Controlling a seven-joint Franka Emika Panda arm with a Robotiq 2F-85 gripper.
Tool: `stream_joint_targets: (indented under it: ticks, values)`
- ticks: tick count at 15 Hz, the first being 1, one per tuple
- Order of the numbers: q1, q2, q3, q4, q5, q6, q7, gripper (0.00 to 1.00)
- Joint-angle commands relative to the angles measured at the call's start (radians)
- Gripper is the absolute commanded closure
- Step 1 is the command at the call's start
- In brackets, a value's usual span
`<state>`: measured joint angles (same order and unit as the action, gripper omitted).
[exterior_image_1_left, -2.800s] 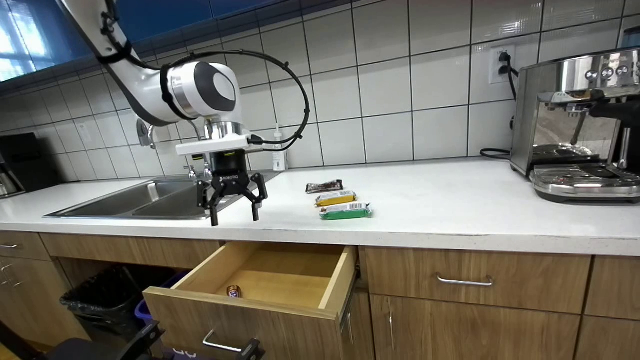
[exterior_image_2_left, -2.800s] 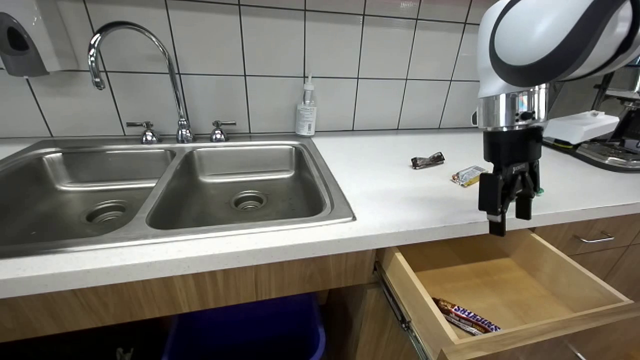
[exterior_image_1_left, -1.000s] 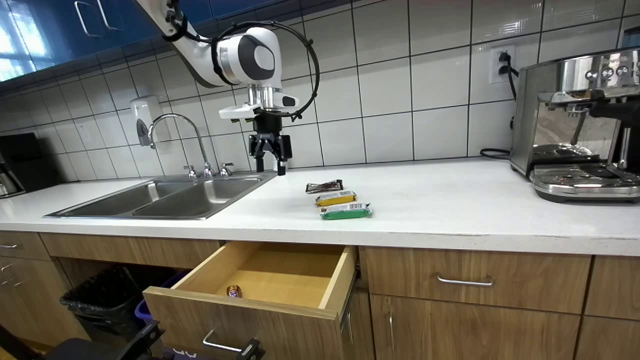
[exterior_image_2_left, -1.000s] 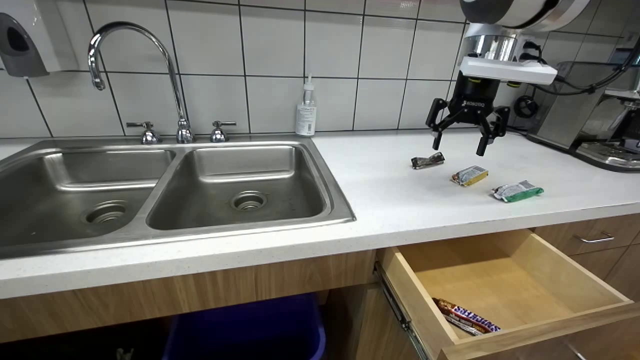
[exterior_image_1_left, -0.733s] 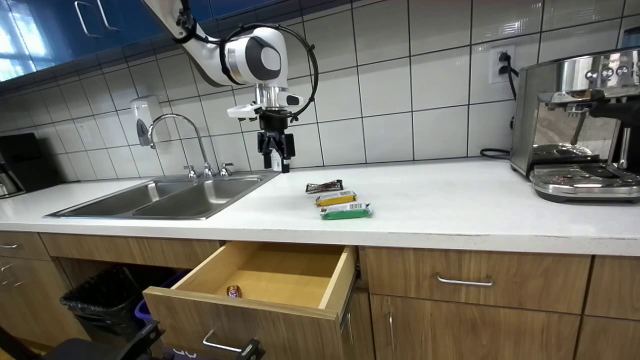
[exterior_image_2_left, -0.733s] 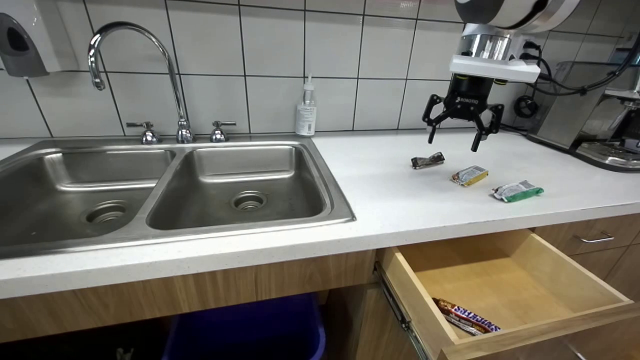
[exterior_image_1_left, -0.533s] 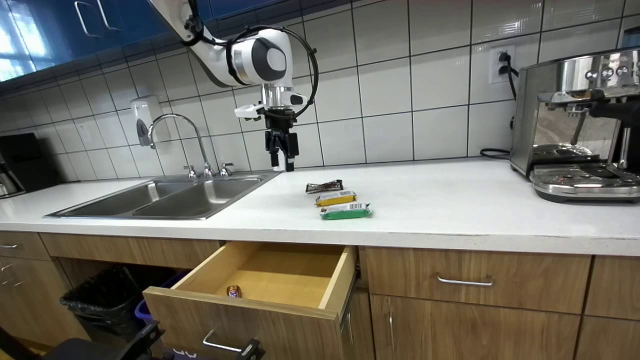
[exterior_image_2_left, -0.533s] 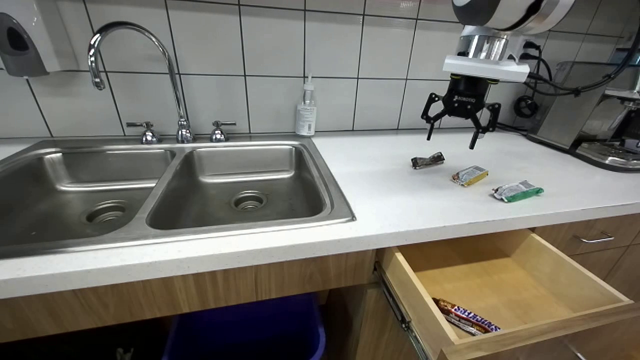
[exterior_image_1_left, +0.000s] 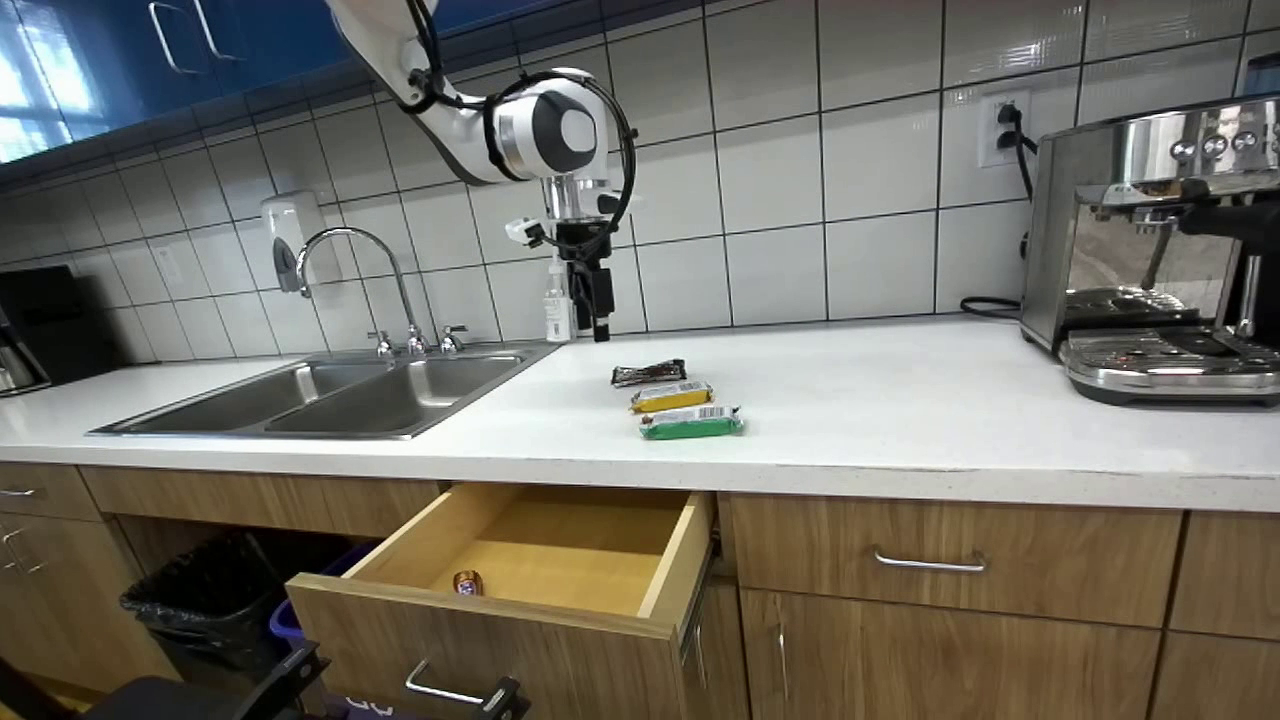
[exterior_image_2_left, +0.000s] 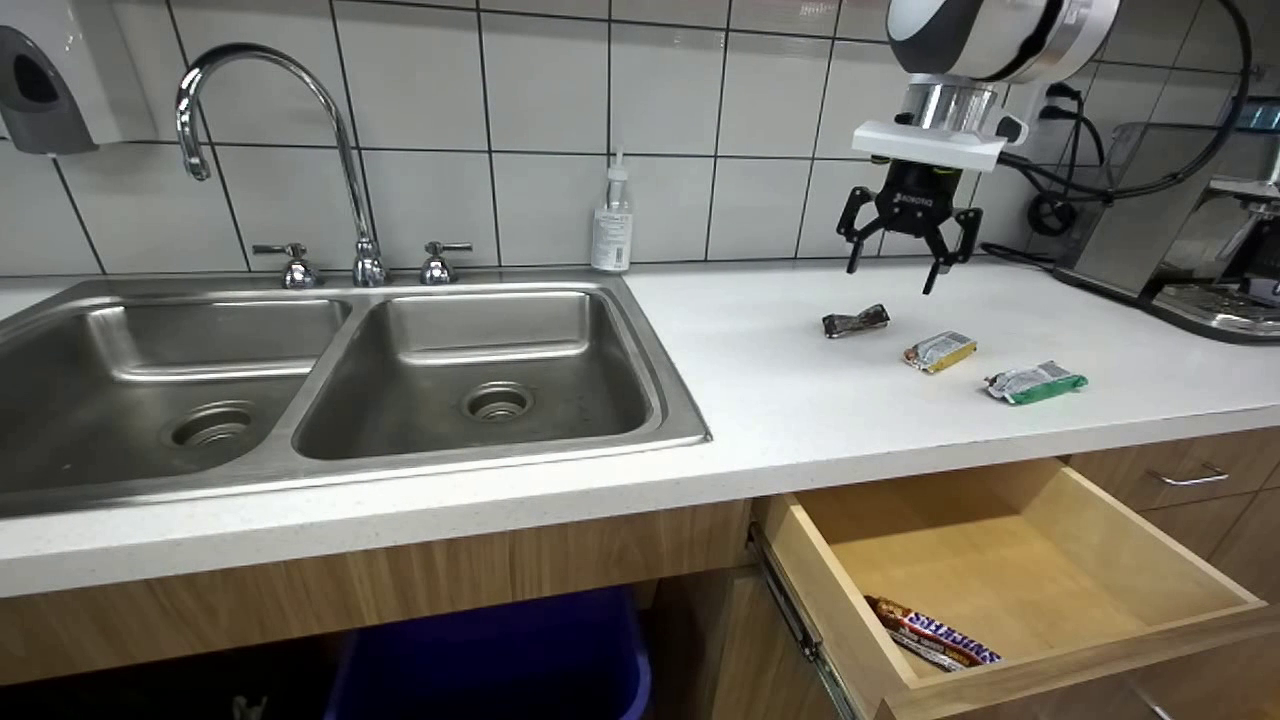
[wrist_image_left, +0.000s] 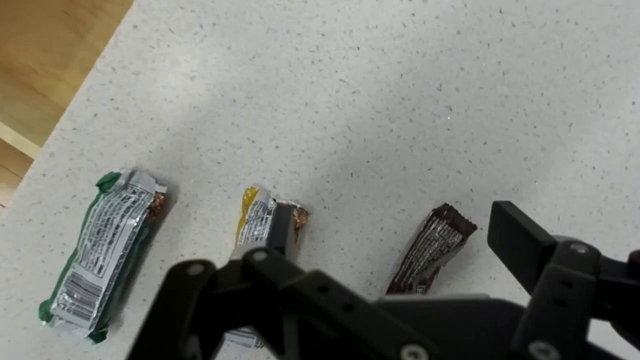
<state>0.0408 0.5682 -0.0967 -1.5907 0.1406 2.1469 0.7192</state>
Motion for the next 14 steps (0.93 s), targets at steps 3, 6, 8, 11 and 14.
stream_joint_targets:
  ticks: [3,6,8,11,14]
  values:
    - [0.000,0.106,-0.026,0.147,0.008,-0.008,0.168,0.00]
    - [-0.001,0.154,-0.035,0.203,0.005,-0.005,0.243,0.00]
    - [0.001,0.185,-0.044,0.237,-0.004,0.001,0.290,0.00]
    - [-0.001,0.229,-0.048,0.287,-0.009,-0.004,0.337,0.00]
    - [-0.002,0.268,-0.051,0.331,-0.012,-0.010,0.372,0.00]
